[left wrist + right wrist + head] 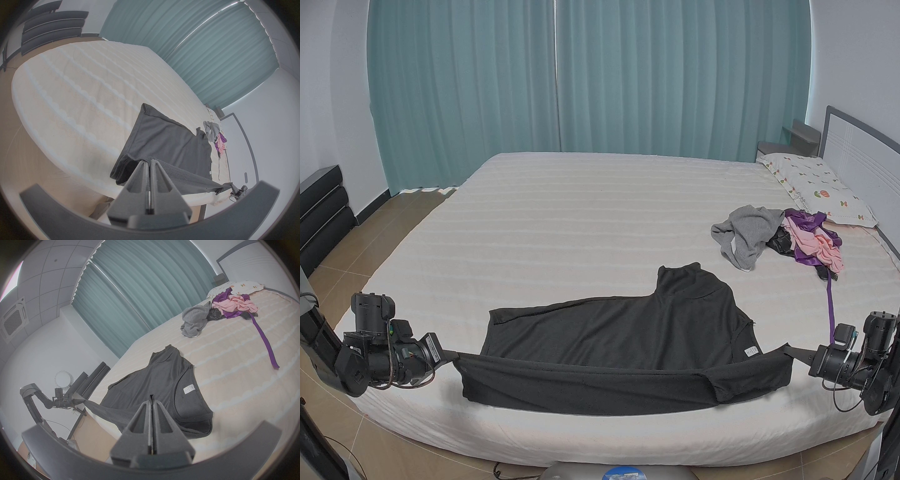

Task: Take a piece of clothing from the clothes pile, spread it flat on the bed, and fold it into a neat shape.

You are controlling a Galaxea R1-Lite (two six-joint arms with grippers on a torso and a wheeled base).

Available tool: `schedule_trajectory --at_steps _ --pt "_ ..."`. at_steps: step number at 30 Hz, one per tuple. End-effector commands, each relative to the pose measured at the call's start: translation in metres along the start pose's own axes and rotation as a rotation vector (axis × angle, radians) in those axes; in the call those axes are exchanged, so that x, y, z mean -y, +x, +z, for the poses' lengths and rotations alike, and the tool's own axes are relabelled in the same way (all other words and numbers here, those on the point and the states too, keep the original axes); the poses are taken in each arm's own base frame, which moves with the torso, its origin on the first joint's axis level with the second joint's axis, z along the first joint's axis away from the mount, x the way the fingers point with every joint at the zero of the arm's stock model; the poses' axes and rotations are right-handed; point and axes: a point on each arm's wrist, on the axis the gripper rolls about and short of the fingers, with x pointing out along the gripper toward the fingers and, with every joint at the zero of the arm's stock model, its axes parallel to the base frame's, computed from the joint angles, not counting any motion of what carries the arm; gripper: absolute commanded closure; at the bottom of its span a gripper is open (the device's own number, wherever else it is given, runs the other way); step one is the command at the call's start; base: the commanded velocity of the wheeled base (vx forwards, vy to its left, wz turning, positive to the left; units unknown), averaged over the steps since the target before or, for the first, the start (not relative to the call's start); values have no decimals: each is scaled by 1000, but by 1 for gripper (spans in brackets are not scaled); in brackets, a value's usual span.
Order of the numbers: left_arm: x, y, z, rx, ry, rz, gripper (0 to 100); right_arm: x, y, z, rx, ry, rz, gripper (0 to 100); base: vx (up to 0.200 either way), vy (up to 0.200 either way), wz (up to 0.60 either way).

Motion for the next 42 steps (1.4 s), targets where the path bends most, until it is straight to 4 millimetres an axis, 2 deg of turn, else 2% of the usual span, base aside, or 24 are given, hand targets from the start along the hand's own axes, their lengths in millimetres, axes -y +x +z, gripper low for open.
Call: schedule_trajectory --at_steps 1,9,20,27,34,42 --pt "-3 0 -4 -17 -11 11 100 -1 -3 -3 -7 6 -7 100 0 0 0" --pt "-5 -2 -9 -30 -10 23 100 -2 -7 -10 -73 24 -27 100 0 0 0" --pt "-13 -10 -24 -66 10 52 100 -12 -27 -11 -117 12 -51 100 0 0 0" --pt "-8 -21 -25 -41 22 34 100 -7 -32 -14 -134 0 -81 100 0 0 0" --pt "-7 -17 -22 -36 23 28 100 0 -37 -9 -84 6 -108 100 0 0 0" --pt "-8 -19 -26 -45 24 36 100 0 -36 -12 -108 18 -105 100 0 0 0"
